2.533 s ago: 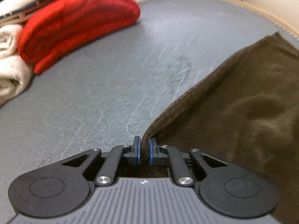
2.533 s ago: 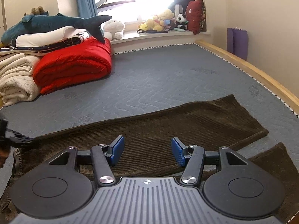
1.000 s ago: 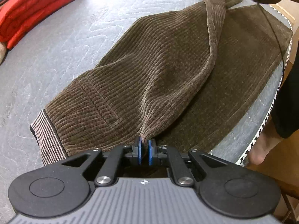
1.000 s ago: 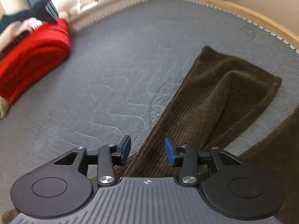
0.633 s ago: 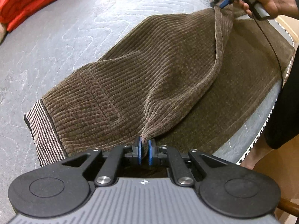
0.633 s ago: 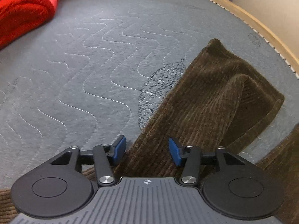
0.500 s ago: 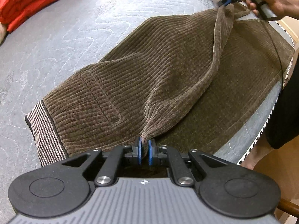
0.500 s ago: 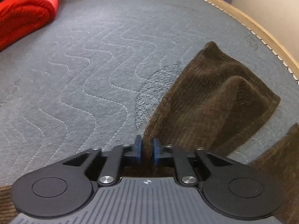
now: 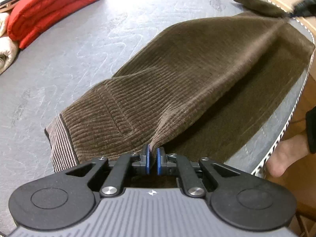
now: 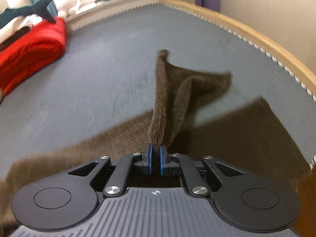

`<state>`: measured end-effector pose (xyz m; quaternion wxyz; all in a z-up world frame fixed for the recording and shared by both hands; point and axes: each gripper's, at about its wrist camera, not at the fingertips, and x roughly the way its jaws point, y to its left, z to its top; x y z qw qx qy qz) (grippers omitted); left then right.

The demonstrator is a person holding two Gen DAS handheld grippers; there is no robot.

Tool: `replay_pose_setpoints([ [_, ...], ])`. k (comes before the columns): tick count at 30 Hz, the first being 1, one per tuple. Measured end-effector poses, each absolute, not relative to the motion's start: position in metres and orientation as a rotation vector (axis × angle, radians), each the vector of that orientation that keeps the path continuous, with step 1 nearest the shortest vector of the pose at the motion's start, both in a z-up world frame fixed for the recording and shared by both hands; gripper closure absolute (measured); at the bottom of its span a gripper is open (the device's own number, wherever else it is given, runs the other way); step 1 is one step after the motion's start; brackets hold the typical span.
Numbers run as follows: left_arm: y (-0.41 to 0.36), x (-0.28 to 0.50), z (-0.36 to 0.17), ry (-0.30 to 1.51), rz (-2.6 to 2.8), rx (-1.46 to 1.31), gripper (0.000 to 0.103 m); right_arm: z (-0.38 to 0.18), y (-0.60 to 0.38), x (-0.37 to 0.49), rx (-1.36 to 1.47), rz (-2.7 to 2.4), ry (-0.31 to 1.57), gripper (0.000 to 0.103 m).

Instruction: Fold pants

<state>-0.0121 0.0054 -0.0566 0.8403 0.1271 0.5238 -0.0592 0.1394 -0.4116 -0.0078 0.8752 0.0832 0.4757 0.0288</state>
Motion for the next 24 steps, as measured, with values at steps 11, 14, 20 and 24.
replay_pose_setpoints([
  [11,0.005,-0.013,-0.044,1.136,-0.175,0.200,0.059,-0.014,-0.472,0.115,0.323,-0.047,0.951,0.077],
  [14,0.018,-0.008,-0.026,1.061,-0.151,0.073,0.051,-0.007,-0.467,0.139,0.304,-0.018,0.885,0.057],
  [20,0.021,0.007,-0.044,1.131,-0.033,0.072,0.051,-0.036,-0.409,0.188,0.078,0.096,0.938,0.058],
  [24,0.015,0.007,-0.056,1.171,-0.025,0.142,0.051,-0.062,-0.377,0.210,-0.146,0.131,1.001,0.057],
])
